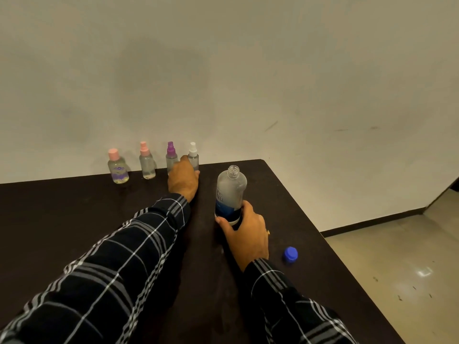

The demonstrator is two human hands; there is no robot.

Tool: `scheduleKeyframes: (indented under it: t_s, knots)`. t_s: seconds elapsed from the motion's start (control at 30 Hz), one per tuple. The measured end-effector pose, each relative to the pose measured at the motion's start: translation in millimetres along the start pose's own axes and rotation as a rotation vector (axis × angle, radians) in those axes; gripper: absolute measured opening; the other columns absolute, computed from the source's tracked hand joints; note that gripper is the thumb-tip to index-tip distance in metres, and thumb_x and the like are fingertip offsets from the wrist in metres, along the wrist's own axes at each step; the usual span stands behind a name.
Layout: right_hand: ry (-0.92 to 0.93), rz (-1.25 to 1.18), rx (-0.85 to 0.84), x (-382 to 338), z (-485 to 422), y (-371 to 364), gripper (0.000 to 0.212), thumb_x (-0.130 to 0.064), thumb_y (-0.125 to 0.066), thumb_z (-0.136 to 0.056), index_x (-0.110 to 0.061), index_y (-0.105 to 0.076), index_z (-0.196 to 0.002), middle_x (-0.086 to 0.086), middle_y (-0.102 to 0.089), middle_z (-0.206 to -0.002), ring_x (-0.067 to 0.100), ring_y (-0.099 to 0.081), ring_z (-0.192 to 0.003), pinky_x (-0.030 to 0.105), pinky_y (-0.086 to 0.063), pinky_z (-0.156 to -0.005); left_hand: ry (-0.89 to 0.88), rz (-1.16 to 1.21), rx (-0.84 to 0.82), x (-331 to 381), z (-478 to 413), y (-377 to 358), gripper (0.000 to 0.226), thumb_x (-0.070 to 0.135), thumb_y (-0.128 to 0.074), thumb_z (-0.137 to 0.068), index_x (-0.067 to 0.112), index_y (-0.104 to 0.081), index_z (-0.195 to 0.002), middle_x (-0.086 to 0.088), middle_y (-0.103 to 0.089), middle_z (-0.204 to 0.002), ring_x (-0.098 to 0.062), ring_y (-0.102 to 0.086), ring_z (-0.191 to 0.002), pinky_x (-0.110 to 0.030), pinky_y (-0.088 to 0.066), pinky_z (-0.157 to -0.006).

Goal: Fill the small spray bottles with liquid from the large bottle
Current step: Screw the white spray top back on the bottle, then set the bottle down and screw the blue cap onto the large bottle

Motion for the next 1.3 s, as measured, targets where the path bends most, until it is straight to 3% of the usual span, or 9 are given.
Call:
scheduleKeyframes:
  t_s: [0.33,0.47,0.57,0.63,0.73,0.83,0.93,1.17,1.3]
  knots:
    - [-0.010,-0.039,-0.019,-7.5,10.6,6.9,0.072,-0.067,-0.071,-0.073,-0.039,-0.045,-0.134,-0.007,-0.063,-0.122,0.016,-0.059,-0.117,0.045,-0.052,-0.100,-0.025,0.158,0.013,7.0,81.6,46.1,0.033,0.012,-0.051,-0.100,0.011,-0.058,-0.133,-0.010,-0.069,-0.117,-0.029,-0.067,-0.110,-0.040,-0.056,-0.093]
    - [0.013,-0.049,-0.097,-13.2,22.3,16.4,0.068,-0.060,-0.078,-0.073,-0.032,-0.053,-0.131,-0.007,-0.067,-0.117,0.015,-0.065,-0.107,0.037,-0.055,-0.093,-0.124,0.614,-0.307,24.0,135.7,48.6,0.037,0.012,-0.054,-0.101,0.019,-0.057,-0.137,0.012,-0.067,-0.120,-0.005,-0.062,-0.118,-0.019,-0.051,-0.100]
    - [0.025,-0.082,-0.225,-15.8,34.6,19.2,0.063,-0.048,-0.081,-0.078,-0.025,-0.056,-0.131,-0.005,-0.068,-0.115,0.015,-0.065,-0.104,0.033,-0.053,-0.091,-0.215,0.692,-0.489,35.3,168.5,48.8,0.061,0.028,-0.070,-0.095,0.028,-0.043,-0.150,0.018,-0.057,-0.134,0.002,-0.054,-0.126,-0.015,-0.046,-0.101]
    - [0.049,-0.075,-0.352,-22.8,44.7,19.9,0.058,-0.039,-0.081,-0.081,-0.023,-0.057,-0.131,-0.005,-0.068,-0.120,0.016,-0.064,-0.109,0.031,-0.051,-0.094,-0.276,0.626,-0.470,37.3,181.5,52.2,0.074,0.037,-0.080,-0.085,0.036,-0.041,-0.148,0.022,-0.059,-0.132,0.004,-0.058,-0.121,-0.017,-0.048,-0.100]
    - [0.116,0.118,-0.501,-30.5,55.3,28.9,0.056,-0.027,-0.080,-0.083,-0.022,-0.057,-0.135,-0.001,-0.067,-0.127,0.020,-0.062,-0.117,0.032,-0.048,-0.100,-0.268,0.501,-0.319,35.1,189.6,63.5,0.066,0.037,-0.085,-0.079,0.035,-0.050,-0.135,0.020,-0.064,-0.118,-0.002,-0.065,-0.111,-0.020,-0.053,-0.092]
    - [0.194,0.428,-0.296,-27.5,50.1,66.8,0.048,-0.028,-0.069,-0.091,-0.023,-0.057,-0.137,0.005,-0.065,-0.131,0.025,-0.061,-0.120,0.041,-0.049,-0.103,-0.232,0.455,-0.278,33.4,196.6,70.9,0.059,0.038,-0.085,-0.078,0.035,-0.051,-0.126,0.020,-0.062,-0.111,-0.005,-0.064,-0.105,-0.023,-0.052,-0.088]
    - [0.107,0.528,-0.096,-8.6,45.8,110.8,0.038,-0.036,-0.063,-0.095,-0.021,-0.062,-0.130,0.007,-0.060,-0.129,0.030,-0.059,-0.118,0.046,-0.051,-0.100,-0.212,0.420,-0.279,32.0,203.0,74.6,0.063,0.042,-0.085,-0.077,0.035,-0.051,-0.128,0.017,-0.064,-0.113,-0.008,-0.065,-0.105,-0.029,-0.055,-0.092]
    - [-0.067,0.543,-0.307,37.8,45.1,103.8,0.026,-0.026,-0.070,-0.091,-0.013,-0.071,-0.114,0.010,-0.070,-0.117,0.028,-0.067,-0.106,0.037,-0.055,-0.093,-0.205,0.388,-0.288,29.6,211.4,78.5,0.062,0.045,-0.084,-0.078,0.035,-0.048,-0.128,0.012,-0.065,-0.121,-0.011,-0.065,-0.110,-0.033,-0.055,-0.094]
    - [0.037,0.292,-0.167,-2.1,45.3,112.7,0.035,-0.018,-0.074,-0.089,-0.013,-0.065,-0.123,0.007,-0.067,-0.122,0.022,-0.064,-0.109,0.034,-0.051,-0.100,-0.197,0.362,-0.297,28.8,211.1,79.1,0.064,0.047,-0.083,-0.078,0.035,-0.047,-0.129,0.010,-0.065,-0.124,-0.013,-0.065,-0.112,-0.036,-0.055,-0.096]
Point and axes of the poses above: each hand's wrist, its own z-axis away from the middle knuckle, its own y-axis out of the back of the hand, x = y × z, the point moved 9 cm from there along -z, towards the middle knuckle
